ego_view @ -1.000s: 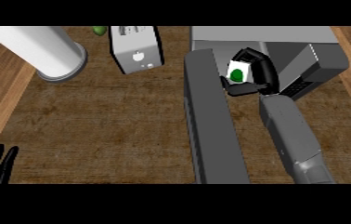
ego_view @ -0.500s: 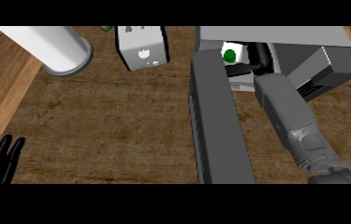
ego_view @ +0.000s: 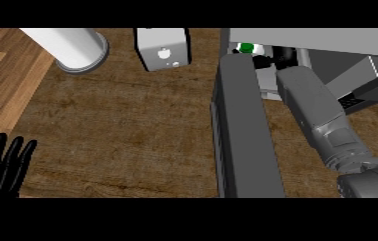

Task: Pick up the milk, place it into the microwave and close the microwave

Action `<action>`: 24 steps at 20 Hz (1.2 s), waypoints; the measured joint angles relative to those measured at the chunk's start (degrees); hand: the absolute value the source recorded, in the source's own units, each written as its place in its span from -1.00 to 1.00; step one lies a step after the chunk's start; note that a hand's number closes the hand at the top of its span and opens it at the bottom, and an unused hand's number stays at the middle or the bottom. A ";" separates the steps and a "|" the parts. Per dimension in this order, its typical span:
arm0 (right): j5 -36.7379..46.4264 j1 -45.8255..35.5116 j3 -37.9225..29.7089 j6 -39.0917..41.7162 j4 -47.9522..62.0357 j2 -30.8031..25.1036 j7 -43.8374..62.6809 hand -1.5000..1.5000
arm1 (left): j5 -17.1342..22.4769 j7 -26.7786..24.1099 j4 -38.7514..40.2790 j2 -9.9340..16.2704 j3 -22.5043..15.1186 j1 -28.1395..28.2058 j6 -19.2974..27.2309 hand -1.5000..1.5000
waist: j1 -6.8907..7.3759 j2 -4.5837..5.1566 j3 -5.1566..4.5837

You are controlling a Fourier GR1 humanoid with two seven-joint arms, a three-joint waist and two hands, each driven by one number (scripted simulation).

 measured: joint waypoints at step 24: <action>4.92 -5.07 0.93 -25.56 7.95 -1.55 5.27 -1.00 | -7.07 2.02 0.70 0.89 -3.24 -6.25 1.89 -1.00 | 4.02 2.43 0.13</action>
